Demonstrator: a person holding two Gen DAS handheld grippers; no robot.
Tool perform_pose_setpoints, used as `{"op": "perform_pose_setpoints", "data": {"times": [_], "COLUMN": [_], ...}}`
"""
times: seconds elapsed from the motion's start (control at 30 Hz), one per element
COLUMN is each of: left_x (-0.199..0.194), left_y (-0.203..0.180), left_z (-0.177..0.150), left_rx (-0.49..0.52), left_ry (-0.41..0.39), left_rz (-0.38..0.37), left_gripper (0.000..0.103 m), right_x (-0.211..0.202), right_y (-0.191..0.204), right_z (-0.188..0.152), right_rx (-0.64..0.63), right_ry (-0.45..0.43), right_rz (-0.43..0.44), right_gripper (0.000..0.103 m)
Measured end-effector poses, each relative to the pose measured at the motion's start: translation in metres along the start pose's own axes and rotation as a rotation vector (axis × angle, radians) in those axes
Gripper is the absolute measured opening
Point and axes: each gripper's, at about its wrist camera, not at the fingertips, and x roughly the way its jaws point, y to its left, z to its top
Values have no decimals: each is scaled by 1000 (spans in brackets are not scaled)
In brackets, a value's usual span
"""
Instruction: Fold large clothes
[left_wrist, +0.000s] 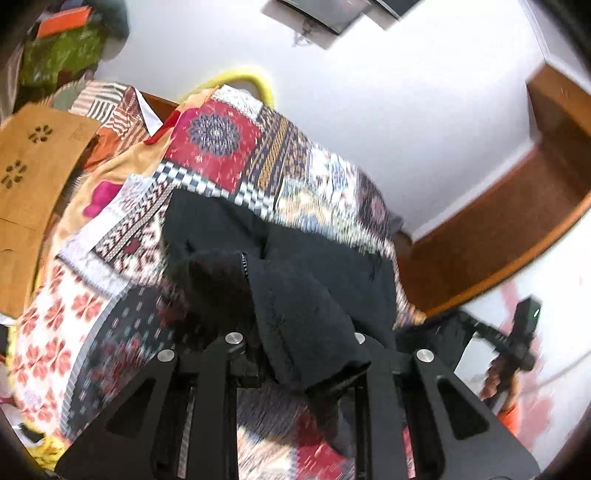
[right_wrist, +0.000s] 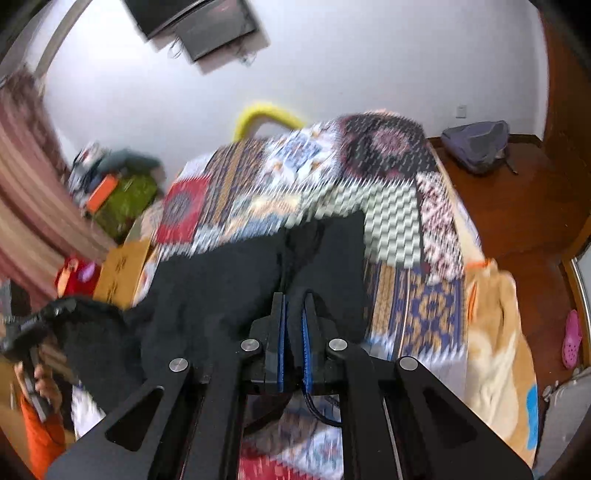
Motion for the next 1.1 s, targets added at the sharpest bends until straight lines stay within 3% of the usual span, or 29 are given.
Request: {"op": "perform_pose_setpoints", "data": {"times": [0.17, 0.27, 0.43, 0.57, 0.77, 0.8, 0.83, 0.87, 0.97, 1.03, 1.1], "left_x": [33, 65, 139, 189, 206, 205, 201, 194, 165, 147, 127], "left_y": [29, 58, 112, 132, 138, 137, 136, 132, 115, 102, 89], "left_z": [55, 77, 85, 77, 70, 70, 70, 71, 75, 78, 80], "left_rx": [-97, -131, -186, -162, -141, -140, -140, -138, -99, -72, -45], "left_ry": [-46, -46, 39, 108, 135, 142, 151, 154, 112, 85, 65], "left_rz": [40, 112, 219, 274, 303, 309, 319, 332, 356, 368, 375], "left_gripper": [20, 20, 20, 21, 24, 24, 25, 26, 30, 33, 36], "right_x": [57, 92, 156, 186, 167, 163, 155, 147, 117, 93, 74], "right_y": [-27, -44, -63, -63, -54, -53, -51, -49, -41, -33, -18], "right_z": [30, 37, 37, 29, 31, 33, 34, 36, 39, 41, 41], "right_rx": [46, 79, 87, 44, -80, -103, -113, -126, -158, -155, -167], "right_ry": [14, 43, 130, 188, 173, 186, 194, 180, 105, 57, 18], "right_rz": [-100, -139, -192, -242, -319, -327, -359, -379, -388, -382, -353], "right_gripper": [6, 6, 6, 8, 17, 28, 39, 43, 46, 56, 57]}}
